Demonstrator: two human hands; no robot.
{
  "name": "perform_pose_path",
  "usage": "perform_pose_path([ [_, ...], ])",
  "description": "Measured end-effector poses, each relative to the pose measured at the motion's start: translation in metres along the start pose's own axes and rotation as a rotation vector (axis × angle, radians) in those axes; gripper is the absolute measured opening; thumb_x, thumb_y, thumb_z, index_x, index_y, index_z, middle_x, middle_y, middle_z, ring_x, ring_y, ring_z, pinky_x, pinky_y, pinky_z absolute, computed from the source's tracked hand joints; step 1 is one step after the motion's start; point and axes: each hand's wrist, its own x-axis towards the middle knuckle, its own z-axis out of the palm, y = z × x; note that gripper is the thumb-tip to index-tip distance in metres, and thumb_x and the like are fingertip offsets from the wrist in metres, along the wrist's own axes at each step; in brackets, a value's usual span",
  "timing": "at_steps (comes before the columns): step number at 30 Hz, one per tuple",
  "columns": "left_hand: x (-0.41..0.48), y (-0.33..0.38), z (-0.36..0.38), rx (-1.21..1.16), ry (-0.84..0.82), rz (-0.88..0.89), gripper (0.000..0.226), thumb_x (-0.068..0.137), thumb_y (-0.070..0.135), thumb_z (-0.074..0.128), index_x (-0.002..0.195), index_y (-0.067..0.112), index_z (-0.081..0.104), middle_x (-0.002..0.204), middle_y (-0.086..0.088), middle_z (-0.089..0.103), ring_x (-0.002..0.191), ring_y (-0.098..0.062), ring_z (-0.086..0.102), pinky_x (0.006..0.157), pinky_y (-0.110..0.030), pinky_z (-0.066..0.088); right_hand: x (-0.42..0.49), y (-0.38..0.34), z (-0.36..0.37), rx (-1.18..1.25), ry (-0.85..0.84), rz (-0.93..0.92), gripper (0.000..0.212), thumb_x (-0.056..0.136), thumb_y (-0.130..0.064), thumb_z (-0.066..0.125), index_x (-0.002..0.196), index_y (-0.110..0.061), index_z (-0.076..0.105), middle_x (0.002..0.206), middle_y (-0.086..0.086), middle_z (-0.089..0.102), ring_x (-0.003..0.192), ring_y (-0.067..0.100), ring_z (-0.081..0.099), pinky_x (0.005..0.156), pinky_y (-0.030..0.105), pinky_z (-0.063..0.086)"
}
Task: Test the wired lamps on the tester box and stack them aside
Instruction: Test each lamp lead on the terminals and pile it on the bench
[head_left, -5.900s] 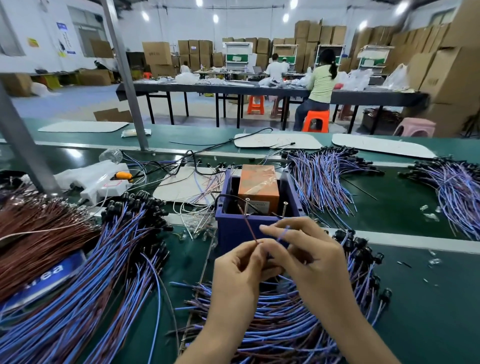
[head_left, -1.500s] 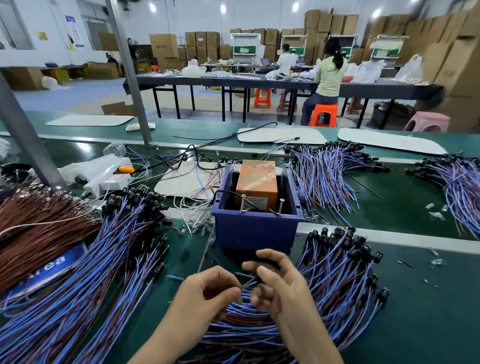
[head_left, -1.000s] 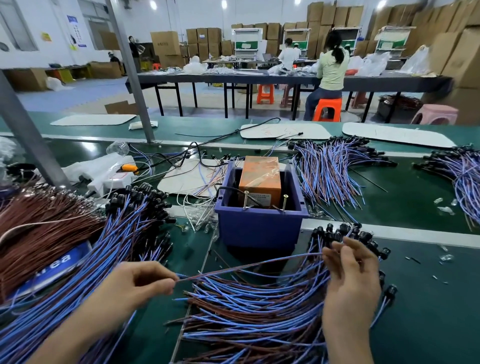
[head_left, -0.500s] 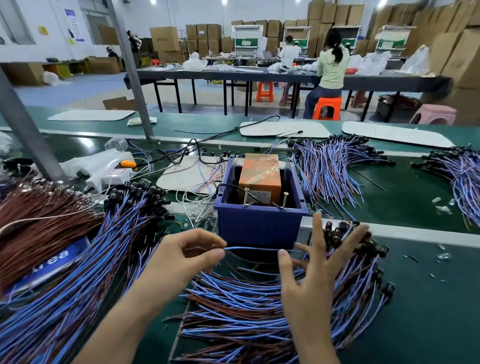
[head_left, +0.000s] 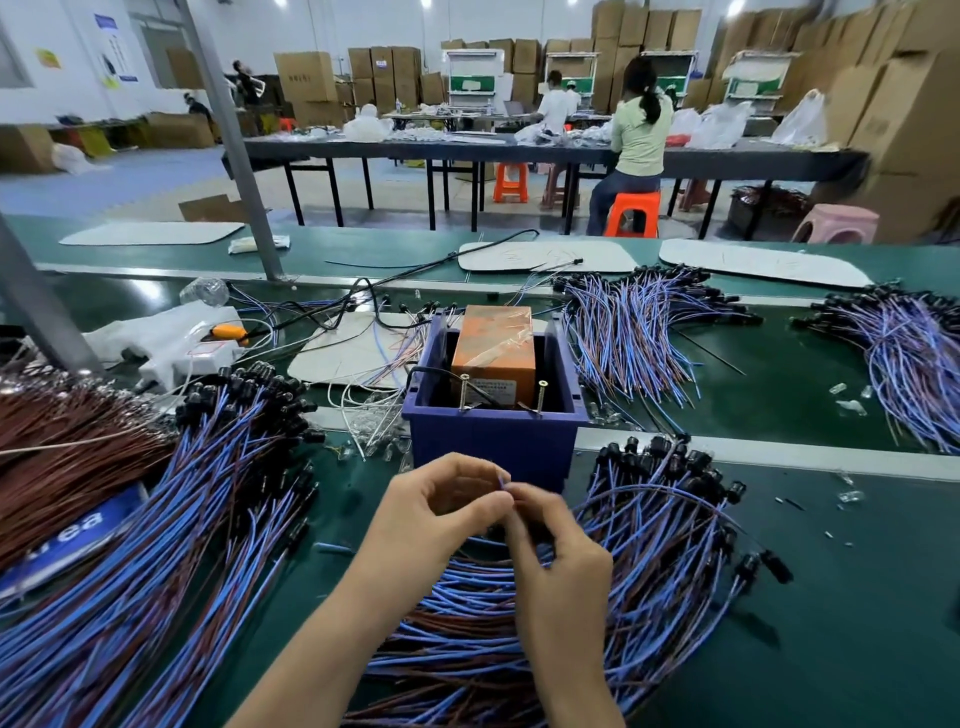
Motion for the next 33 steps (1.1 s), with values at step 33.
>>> perform_pose_path([
  [33,0.043,-0.02,0.002,-0.106,0.332,-0.151,0.018,0.091,0.015,0.061,0.078,0.012,0.073,0.059,0.0,0.069,0.044,-0.002,0.051,0.049,-0.012,0.045,0.01,0.013,-0.007,0.027,-0.223,0.16,0.06,0.095,-0.005,0.052,0.134,-0.047,0.033,0.132,-0.019,0.043,0.092,0.001,0.05,0.074,0.007,0.041],
])
